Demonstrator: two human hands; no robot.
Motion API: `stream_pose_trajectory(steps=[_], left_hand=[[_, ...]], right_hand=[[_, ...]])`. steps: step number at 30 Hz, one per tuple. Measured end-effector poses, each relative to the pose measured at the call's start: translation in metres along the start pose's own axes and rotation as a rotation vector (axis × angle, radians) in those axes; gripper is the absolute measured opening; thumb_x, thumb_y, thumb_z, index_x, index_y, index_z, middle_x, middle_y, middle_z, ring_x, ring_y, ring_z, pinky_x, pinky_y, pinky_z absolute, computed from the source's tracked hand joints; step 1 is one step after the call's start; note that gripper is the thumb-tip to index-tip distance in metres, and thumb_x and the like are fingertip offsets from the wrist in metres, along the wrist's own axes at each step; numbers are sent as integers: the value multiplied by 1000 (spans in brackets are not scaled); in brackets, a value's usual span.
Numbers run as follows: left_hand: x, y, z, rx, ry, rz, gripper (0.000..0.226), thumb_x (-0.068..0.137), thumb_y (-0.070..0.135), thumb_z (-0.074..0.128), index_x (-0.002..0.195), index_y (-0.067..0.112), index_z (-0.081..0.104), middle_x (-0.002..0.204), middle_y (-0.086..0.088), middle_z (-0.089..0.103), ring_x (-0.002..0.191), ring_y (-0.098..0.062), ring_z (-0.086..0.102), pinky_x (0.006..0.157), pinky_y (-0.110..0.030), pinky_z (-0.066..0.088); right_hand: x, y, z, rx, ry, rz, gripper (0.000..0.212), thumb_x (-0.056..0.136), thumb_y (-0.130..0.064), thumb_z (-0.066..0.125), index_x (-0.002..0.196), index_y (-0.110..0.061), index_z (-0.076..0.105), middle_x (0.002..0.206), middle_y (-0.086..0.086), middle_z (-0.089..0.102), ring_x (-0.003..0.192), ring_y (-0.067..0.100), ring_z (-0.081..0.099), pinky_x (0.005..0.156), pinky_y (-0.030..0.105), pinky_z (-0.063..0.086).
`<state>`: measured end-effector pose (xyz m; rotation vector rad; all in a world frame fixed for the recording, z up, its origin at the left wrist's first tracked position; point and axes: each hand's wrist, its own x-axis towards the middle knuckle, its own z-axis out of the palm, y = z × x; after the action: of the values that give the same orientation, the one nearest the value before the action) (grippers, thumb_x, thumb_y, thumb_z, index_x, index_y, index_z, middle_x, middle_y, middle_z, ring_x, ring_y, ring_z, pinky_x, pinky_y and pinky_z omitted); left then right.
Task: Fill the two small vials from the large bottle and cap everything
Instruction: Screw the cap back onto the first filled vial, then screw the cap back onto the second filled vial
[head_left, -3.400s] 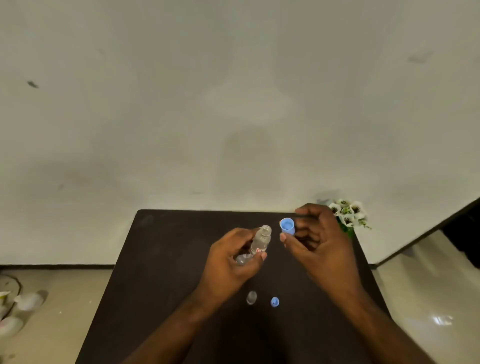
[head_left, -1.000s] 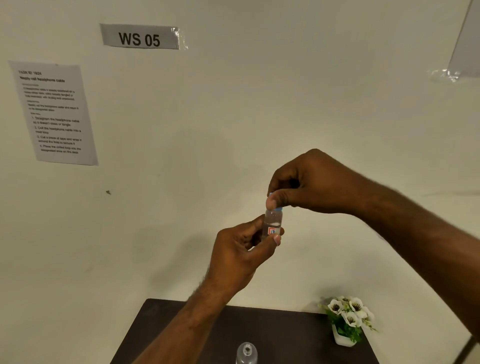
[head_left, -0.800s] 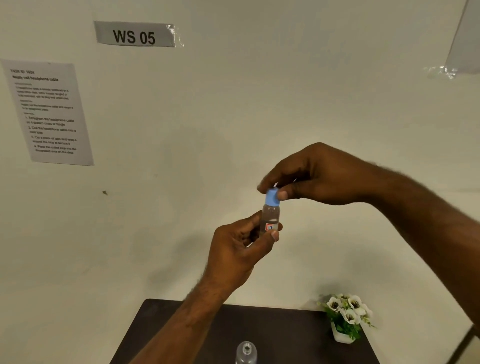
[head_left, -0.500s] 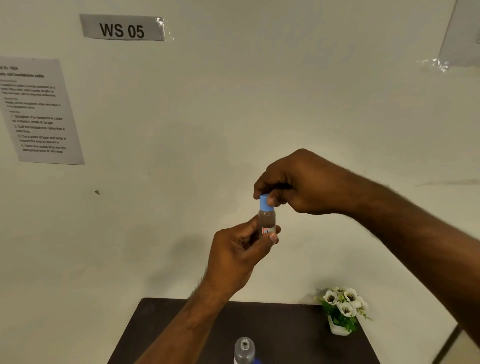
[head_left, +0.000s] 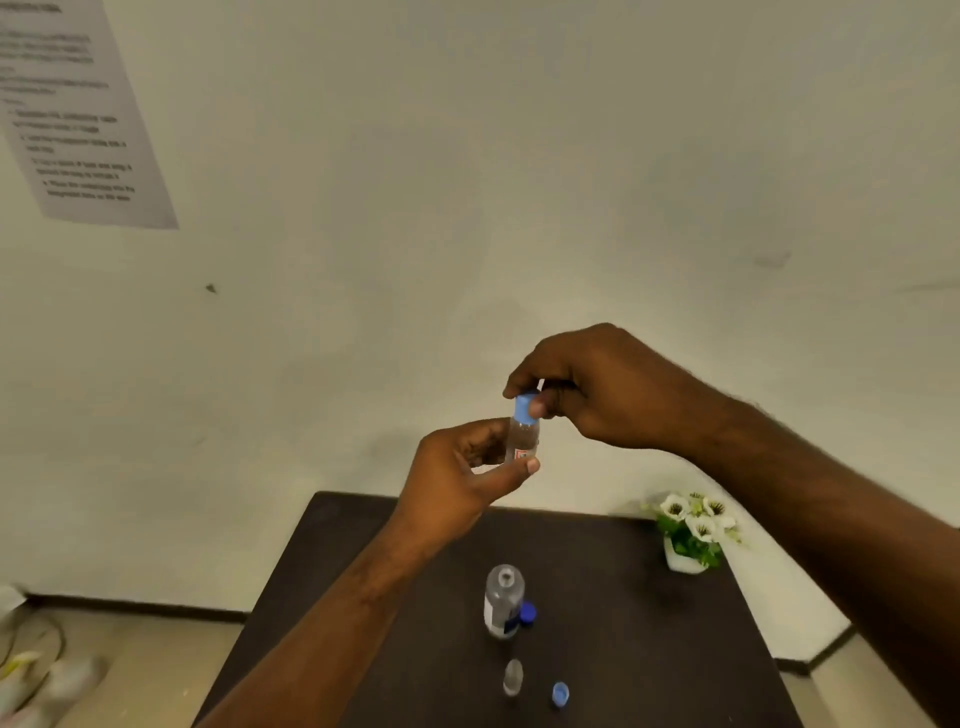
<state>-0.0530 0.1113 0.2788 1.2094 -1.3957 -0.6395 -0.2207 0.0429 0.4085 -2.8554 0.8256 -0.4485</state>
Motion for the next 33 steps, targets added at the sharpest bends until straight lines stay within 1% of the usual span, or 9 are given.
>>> stream_pose_trajectory(steps=[5, 9, 13, 17, 20, 23, 26, 31, 33], left_hand=[[-41, -58, -12, 112, -70, -172, 25, 80, 29, 88, 101, 28, 77, 91, 4, 78, 82, -17, 75, 76, -28, 61], [-73, -111, -17, 242, -111, -263, 26, 76, 26, 90, 95, 17, 74, 84, 0, 75, 76, -19, 72, 69, -27, 58], [-108, -166, -20, 367, -240, -373, 34, 75, 27, 91, 103, 23, 73, 94, 8, 73, 85, -6, 70, 78, -23, 57], [-136, -215, -15, 395, -289, -484, 34, 72, 27, 90, 86, 41, 63, 86, 17, 66, 82, 0, 66, 75, -21, 52], [-147, -248, -7, 402, -319, -531, 29, 73, 26, 90, 90, 34, 68, 88, 15, 67, 84, -3, 66, 79, -25, 53], [-152, -271, -1, 378, -344, -587, 27, 75, 25, 88, 97, 26, 73, 98, 9, 71, 92, -9, 70, 87, -34, 58], [-156, -289, 5, 368, -349, -609, 29, 76, 22, 88, 103, 23, 76, 102, 5, 74, 96, -13, 71, 91, -39, 59], [-158, -313, 11, 369, -345, -605, 30, 77, 19, 88, 104, 25, 75, 104, 9, 73, 97, -11, 70, 90, -32, 58], [-156, -321, 11, 381, -346, -596, 31, 77, 19, 88, 105, 25, 76, 102, 14, 70, 96, -8, 68, 89, -28, 56]], right_hand=[[-13, 2, 87, 208, -125, 43, 20, 92, -20, 71, 111, -27, 76, 109, -13, 74, 94, 3, 64, 84, 23, 48], [-27, 2, 151, 446, -170, 149, 31, 90, -17, 73, 119, -30, 73, 113, -14, 74, 99, 0, 67, 90, 23, 52], [-48, 15, 204, 584, -152, 295, 34, 87, -20, 78, 120, -28, 73, 109, -15, 73, 94, 0, 69, 89, 26, 56], [-80, 31, 260, 595, -122, 455, 31, 85, -16, 80, 113, -28, 75, 103, -15, 74, 90, -2, 70, 87, 28, 58], [-108, 36, 306, 596, -113, 605, 32, 85, -17, 80, 115, -28, 74, 107, -13, 75, 88, -8, 69, 83, 19, 57], [-133, 36, 341, 528, -105, 702, 36, 85, -23, 79, 119, -28, 71, 111, -12, 71, 96, -3, 67, 88, 20, 54], [-152, 38, 364, 482, -106, 830, 41, 84, -25, 79, 125, -28, 68, 120, -8, 69, 106, 2, 60, 87, 7, 39], [-166, 41, 383, 433, -87, 957, 43, 86, -22, 76, 128, -21, 67, 129, 0, 67, 120, 19, 61, 104, 35, 46], [-169, 43, 384, 430, -81, 979, 43, 87, -23, 76, 129, -20, 67, 129, 1, 67, 121, 20, 60, 106, 37, 45]])
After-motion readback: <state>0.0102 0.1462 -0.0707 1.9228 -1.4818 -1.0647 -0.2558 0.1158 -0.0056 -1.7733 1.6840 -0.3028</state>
